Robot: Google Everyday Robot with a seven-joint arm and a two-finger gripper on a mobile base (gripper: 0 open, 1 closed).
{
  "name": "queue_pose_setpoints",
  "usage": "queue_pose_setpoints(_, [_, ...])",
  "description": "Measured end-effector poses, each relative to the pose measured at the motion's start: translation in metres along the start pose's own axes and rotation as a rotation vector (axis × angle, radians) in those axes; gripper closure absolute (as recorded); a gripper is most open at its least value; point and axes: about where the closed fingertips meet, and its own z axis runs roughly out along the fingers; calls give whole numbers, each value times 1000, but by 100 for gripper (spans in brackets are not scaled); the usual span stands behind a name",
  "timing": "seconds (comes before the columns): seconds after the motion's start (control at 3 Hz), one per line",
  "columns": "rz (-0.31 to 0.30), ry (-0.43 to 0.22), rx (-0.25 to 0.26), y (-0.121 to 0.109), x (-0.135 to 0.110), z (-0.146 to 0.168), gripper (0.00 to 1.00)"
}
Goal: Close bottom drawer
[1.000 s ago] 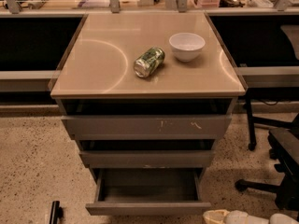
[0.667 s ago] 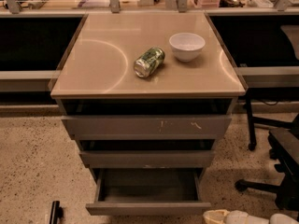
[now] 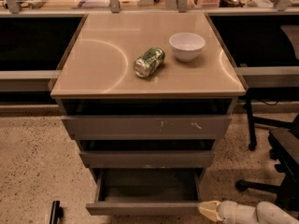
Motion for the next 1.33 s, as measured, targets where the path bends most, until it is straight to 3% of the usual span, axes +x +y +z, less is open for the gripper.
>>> queue_pose_setpoints(0.33, [57,-18,-20,-31,24,20,100])
queue_pose_setpoints(0.67, [118,-32,-22,-46,49,30,100])
queue_pose_setpoints(1.33, [151,-14,-15,-68,70,59,100])
